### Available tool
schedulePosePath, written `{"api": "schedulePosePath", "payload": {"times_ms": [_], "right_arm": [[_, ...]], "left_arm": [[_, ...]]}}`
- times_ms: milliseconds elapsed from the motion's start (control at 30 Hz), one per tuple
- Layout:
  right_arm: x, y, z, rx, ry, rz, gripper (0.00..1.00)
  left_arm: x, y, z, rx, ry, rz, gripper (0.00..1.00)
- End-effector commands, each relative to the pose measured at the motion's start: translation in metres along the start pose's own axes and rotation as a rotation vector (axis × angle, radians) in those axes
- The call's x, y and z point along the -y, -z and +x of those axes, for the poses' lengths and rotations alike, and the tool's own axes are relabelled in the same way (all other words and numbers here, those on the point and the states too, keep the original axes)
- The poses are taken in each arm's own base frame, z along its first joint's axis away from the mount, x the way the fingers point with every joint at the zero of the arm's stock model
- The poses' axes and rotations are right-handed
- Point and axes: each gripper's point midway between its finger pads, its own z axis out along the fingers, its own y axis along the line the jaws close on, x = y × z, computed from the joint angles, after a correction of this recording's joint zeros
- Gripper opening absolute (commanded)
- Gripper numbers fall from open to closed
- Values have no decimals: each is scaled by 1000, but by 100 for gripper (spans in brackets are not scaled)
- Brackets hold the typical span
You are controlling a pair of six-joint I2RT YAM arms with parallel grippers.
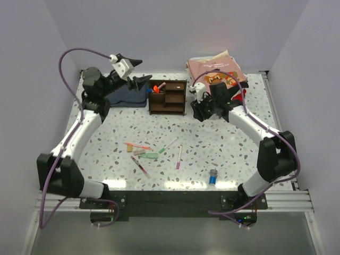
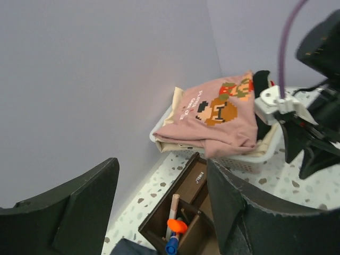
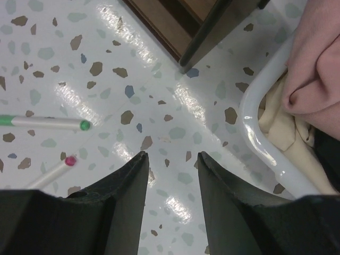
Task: Sort the stationery into containers
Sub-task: Place the pen in the storage box, then pick up the pen from the center of the board.
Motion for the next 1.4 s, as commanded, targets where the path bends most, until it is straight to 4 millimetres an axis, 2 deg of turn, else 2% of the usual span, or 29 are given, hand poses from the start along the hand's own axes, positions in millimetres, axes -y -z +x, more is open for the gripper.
{"api": "schedulePosePath", "payload": {"times_ms": [0, 67, 100, 133, 167, 200, 233, 267, 333, 367, 433, 467, 533, 567, 633, 667, 733, 800, 900, 1067, 1200, 1367], "right_arm": [[-26, 31, -1, 32, 159, -124, 47], [-46, 43, 7, 26, 265, -247, 49], [-55, 46, 12, 16, 317, -301, 50], [-69, 53, 30, -48, 343, -394, 50], [-78, 53, 36, -50, 498, -459, 50], [-85, 52, 44, -71, 562, -505, 50], [-93, 56, 56, -119, 614, -557, 50], [-107, 50, 63, -132, 765, -632, 50], [-113, 47, 76, -204, 928, -677, 50], [-125, 41, 79, -213, 1063, -722, 50], [-129, 36, 82, -262, 1213, -741, 50], [-142, 30, 86, -287, 1265, -777, 49], [-148, 24, 78, -307, 1348, -774, 48], [-157, 20, 79, -309, 1390, -802, 48], [-159, 13, 76, -314, 1484, -794, 47], [-165, 10, 76, -305, 1517, -805, 47], [-168, 1, 82, -300, 1560, -831, 47], [-171, -4, 91, -308, 1578, -865, 46], [-170, -11, 107, -327, 1622, -902, 45], [-176, -24, 109, -331, 1606, -910, 43], [-180, -32, 108, -326, 1588, -918, 43], [-186, -36, 121, -349, 1583, -953, 42]], "left_arm": [[71, 52, 36, -207, 16, 201, 72], [85, 69, 55, -313, 132, 188, 73], [89, 76, 55, -334, 142, 185, 73], [92, 80, 58, -362, 162, 179, 73], [88, 88, 70, -422, 189, 128, 73], [85, 91, 74, -448, 211, 86, 73], [78, 94, 77, -474, 220, 35, 73], [63, 99, 81, -518, 218, -52, 74], [53, 106, 81, -543, 201, -99, 74], [49, 108, 79, -544, 187, -120, 74], [39, 117, 70, -524, 172, -185, 75], [38, 121, 60, -500, 167, -203, 75], [37, 131, 61, -484, 232, -256, 75], [38, 136, 54, -460, 249, -282, 76], [39, 144, 59, -432, 333, -342, 76], [38, 148, 51, -405, 343, -361, 77], [28, 160, 52, -388, 374, -421, 77], [5, 183, 49, -379, 381, -531, 78], [-13, 200, 41, -372, 348, -611, 78], [-17, 198, 25, -337, 328, -607, 78], [-17, 200, 29, -336, 357, -613, 78], [-14, 202, 32, -345, 354, -611, 78]]}}
